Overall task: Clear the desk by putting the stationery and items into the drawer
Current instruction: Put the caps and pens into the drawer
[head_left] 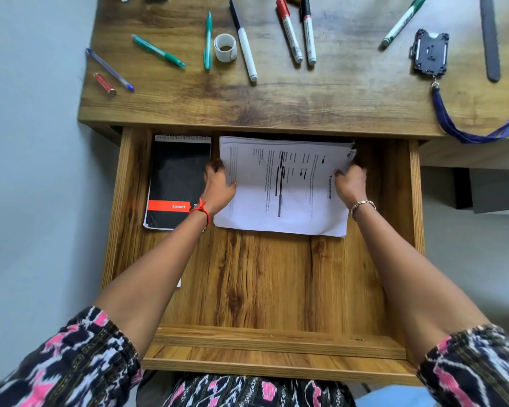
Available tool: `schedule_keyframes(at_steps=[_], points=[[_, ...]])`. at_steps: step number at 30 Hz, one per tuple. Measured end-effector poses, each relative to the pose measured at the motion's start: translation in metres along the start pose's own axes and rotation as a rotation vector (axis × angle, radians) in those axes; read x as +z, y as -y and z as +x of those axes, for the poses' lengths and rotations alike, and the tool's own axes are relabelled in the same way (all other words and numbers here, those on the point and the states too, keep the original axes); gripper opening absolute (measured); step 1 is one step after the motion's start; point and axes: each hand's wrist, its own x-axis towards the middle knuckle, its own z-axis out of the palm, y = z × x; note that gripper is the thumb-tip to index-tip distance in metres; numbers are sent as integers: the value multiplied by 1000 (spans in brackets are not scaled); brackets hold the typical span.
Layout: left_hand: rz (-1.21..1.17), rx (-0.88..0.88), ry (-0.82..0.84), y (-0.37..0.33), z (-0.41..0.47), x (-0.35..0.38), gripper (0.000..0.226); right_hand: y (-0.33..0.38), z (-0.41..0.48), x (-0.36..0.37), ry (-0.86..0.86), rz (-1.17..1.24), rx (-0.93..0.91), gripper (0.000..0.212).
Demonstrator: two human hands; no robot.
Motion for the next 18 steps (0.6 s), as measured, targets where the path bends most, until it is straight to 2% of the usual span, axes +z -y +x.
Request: schedule_keyframes(at_steps=[5,8,11,18], points=[[4,13,-43,-4,-1,-2,56,10,-14,-4,-76,-23,4,41],[0,37,-78,-6,-3,-4,56,19,-27,-3,-280,25,-79,46],[4,66,-107,-8,-5,-9,56,30,-37,-2,-425,67,-180,38],[37,194,-239,-11,-13,-30,63,57,-53,10,-372,54,-425,38]])
